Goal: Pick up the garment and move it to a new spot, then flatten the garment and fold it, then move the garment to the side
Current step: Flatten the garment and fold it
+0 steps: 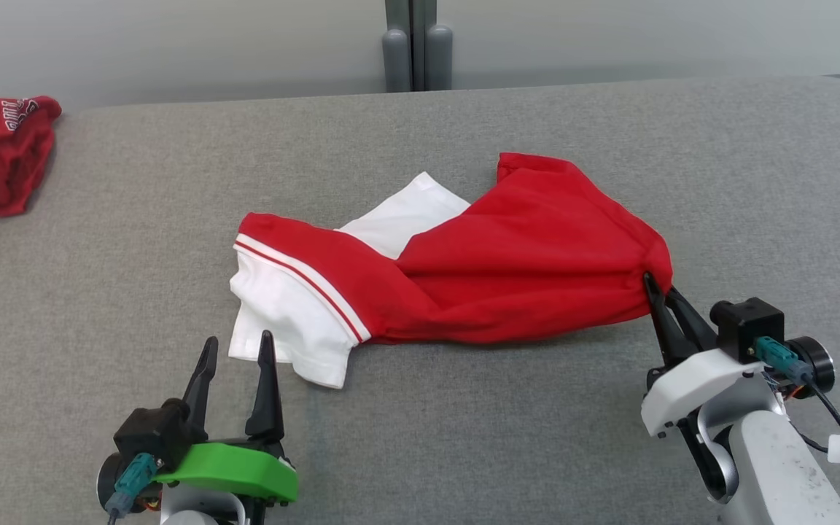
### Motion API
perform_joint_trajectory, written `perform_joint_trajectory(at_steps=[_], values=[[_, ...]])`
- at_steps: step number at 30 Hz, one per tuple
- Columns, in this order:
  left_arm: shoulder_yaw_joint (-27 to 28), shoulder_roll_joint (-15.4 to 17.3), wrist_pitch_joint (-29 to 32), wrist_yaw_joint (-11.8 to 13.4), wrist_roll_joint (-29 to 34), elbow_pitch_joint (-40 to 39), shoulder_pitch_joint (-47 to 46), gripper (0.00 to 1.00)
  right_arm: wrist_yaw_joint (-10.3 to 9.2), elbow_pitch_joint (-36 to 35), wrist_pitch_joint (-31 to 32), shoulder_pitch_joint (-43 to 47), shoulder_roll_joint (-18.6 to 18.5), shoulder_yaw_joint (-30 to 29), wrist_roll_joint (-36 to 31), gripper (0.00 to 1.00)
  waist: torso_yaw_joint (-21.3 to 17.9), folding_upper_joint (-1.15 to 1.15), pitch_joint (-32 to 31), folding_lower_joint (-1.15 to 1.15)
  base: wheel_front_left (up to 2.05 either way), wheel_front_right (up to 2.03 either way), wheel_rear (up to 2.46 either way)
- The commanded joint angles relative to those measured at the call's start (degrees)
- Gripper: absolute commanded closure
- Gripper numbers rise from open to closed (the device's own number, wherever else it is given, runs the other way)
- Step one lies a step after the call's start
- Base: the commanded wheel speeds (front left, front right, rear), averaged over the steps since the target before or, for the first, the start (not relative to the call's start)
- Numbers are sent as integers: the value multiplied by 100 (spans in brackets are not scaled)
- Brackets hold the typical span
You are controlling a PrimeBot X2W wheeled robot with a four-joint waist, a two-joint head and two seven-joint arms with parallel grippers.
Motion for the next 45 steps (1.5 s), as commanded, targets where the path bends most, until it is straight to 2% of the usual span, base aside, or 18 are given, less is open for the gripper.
perform_joint_trajectory(at_steps=[1,6,10,14,19,24,25,26,27,28,35,40,45], values=[[15,15,1,0,36,-17,81,0,-8,-274,141,157,-21,-54,-40,100,-118,0,-117,0,0,0,0],[-69,15,1,-35,14,-25,37,0,-7,-935,614,268,-17,-91,-47,100,-21,0,-69,0,0,0,0],[-130,14,2,-55,-1,-33,-76,0,-7,-878,910,-136,-18,21,-123,100,178,0,50,0,0,0,0],[-243,14,2,-78,-30,-8,-195,0,-7,-199,1047,-715,-23,124,-173,100,484,0,213,0,0,0,0],[-369,14,2,-67,-96,-6,-360,0,-7,1056,1032,-1628,-23,178,-185,100,878,0,489,0,0,0,0],[-464,14,2,-61,-150,-15,-458,0,-7,2085,821,-2444,-22,64,-544,100,1131,0,698,0,0,0,0],[-477,13,2,-47,-172,-16,-478,0,-7,2288,760,-2574,-24,64,-580,85,1170,0,722,0,0,0,0],[-483,13,2,-40,-185,-19,-494,0,-7,2445,697,-2657,-21,116,-599,44,1188,0,729,0,0,0,0],[-488,13,2,-26,-185,-23,-504,0,-7,2599,599,-2757,-20,164,-608,12,1201,0,735,0,0,0,0],[-490,13,2,-24,-184,-26,-509,0,-8,2698,508,-2829,-24,188,-601,0,1206,0,737,0,0,0,0],[-459,13,2,38,-215,-118,-439,0,-7,3121,-214,-2896,-27,422,-388,0,962,0,653,0,0,0,0],[-415,14,2,61,-171,-166,-354,0,-8,2891,-465,-2661,-25,512,-229,0,644,0,576,0,0,0,0],[-390,14,2,73,-120,-182,-299,0,-7,2429,-549,-2345,-21,260,-272,0,430,0,525,0,0,0,0]])
